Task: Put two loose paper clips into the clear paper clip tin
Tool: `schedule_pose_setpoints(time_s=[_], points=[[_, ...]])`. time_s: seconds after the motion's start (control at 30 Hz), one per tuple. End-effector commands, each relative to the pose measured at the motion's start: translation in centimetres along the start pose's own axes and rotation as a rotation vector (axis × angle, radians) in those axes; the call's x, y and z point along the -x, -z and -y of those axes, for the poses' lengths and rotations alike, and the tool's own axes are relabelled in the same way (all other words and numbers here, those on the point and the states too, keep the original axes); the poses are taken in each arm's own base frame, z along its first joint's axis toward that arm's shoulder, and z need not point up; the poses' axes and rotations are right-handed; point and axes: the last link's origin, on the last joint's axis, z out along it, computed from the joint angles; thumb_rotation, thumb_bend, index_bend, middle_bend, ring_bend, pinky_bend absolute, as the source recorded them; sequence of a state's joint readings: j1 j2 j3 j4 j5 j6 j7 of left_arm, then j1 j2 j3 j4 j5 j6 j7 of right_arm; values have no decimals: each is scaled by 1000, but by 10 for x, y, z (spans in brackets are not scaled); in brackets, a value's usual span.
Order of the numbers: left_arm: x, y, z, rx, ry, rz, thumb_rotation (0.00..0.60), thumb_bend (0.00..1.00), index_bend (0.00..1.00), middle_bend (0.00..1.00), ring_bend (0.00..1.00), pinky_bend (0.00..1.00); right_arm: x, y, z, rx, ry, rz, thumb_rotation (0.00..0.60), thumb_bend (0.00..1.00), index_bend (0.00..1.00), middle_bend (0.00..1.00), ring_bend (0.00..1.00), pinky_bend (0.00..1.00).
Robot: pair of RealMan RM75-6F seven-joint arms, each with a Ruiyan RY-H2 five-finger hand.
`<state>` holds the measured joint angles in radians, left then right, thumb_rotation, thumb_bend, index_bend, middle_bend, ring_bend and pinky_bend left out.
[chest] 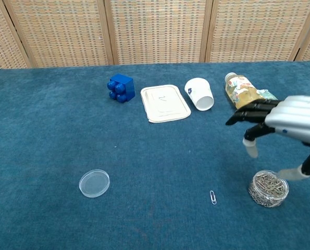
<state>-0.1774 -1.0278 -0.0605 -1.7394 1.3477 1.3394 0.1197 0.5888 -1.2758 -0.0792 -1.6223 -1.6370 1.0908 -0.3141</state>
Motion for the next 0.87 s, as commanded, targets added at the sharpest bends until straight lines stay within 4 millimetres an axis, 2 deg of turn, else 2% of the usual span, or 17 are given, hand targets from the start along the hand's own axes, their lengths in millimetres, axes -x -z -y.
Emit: schedule_pose_setpoints(time_s=[0.03, 0.13, 0.2, 0.27, 0.47, 0.57, 0.73, 0.87], points=[[0, 1, 0, 2, 1, -2, 600, 0, 0, 0, 0, 0, -14, 20, -14, 64, -27, -96, 600, 166, 394, 86, 0, 0], [-1, 2, 0, 4, 2, -5, 600, 0, 0, 0, 0, 0, -9, 39, -30, 170, -84, -110, 600, 73, 210, 27, 0, 0], [-1, 3, 1, 4, 2, -8, 600, 0, 0, 0, 0, 0, -7, 50, -38, 230, -108, -128, 600, 11, 49, 0, 0, 0], [-2, 4, 1, 4, 3, -9, 600, 0, 0, 0, 0, 0, -7, 63, -47, 307, -125, -188, 600, 0, 0, 0, 0, 0], [-3, 9, -2, 20, 0, -21, 600, 0, 0, 0, 0, 0, 4, 104, -62, 494, -198, -287, 600, 0, 0, 0, 0, 0], [-4, 12, -3, 28, -1, -30, 600, 0, 0, 0, 0, 0, 9, 118, -64, 529, -188, -299, 600, 0, 0, 0, 0, 0], [-5, 16, -4, 34, 1, -39, 600, 0, 0, 0, 0, 0, 16, 132, -68, 562, -171, -286, 600, 0, 0, 0, 0, 0], [-5, 17, -4, 35, -2, -41, 600, 0, 0, 0, 0, 0, 16, 134, -70, 572, -189, -285, 600, 0, 0, 0, 0, 0]])
